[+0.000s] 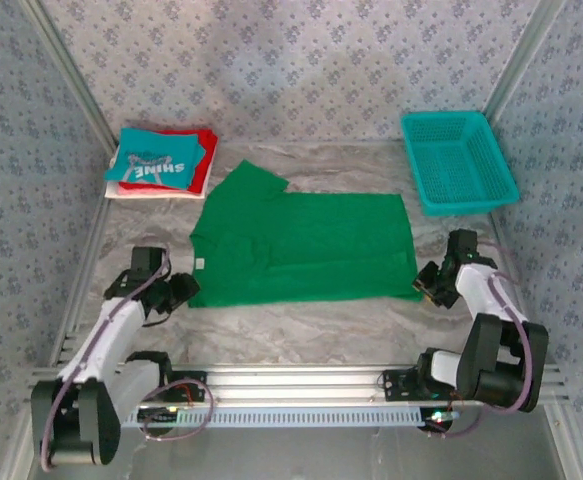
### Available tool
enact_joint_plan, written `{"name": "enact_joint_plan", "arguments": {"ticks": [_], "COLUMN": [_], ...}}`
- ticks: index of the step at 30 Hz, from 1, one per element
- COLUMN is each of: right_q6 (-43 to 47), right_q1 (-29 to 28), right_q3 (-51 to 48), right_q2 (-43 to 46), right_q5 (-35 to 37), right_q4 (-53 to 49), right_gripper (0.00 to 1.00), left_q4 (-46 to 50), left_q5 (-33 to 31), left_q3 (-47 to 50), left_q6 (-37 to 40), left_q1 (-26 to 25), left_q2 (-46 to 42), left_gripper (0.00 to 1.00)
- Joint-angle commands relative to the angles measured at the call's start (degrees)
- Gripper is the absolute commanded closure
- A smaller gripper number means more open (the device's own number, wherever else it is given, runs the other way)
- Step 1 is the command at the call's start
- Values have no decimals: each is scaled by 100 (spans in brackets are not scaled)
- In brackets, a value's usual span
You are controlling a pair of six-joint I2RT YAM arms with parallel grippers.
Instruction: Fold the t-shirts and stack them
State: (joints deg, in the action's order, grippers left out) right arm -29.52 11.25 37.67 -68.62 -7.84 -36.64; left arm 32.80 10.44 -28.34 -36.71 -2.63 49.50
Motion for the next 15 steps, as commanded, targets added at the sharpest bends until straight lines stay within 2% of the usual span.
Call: {"name": "enact_joint_plan", "arguments": {"ticks": [1, 4, 6, 8, 12, 15], "right_q6": [-192, -236, -287, -362, -449, -476], "right_q1": [-517, -1343, -1874, -2240, -2608, -2646], "right_q3": [540, 822, 960, 1118, 1360, 1395], "right_q2": [450, 489, 265, -178, -1158, -1625], "right_q5": [675, 991, 1135, 1148, 977, 964], "right_q4": [-262, -164, -10, 81, 193, 476], "right_gripper": [60, 62, 67, 74, 88, 89], "left_q4": [152, 117, -206, -681, -1357, -1505], "left_q5": [-227, -291, -108, 100, 324, 209], "left_q3": [-712, -1442, -1714, -1887, -2259, -2482], "left_q6": [165, 564, 779, 877, 824, 754], "left_q1": [-104, -723, -1090, -1335, -1552, -1659], "left_q2": [-28, 725, 1394, 2154, 3473, 4076], "left_gripper": [56, 59, 61, 68, 72, 74]}}
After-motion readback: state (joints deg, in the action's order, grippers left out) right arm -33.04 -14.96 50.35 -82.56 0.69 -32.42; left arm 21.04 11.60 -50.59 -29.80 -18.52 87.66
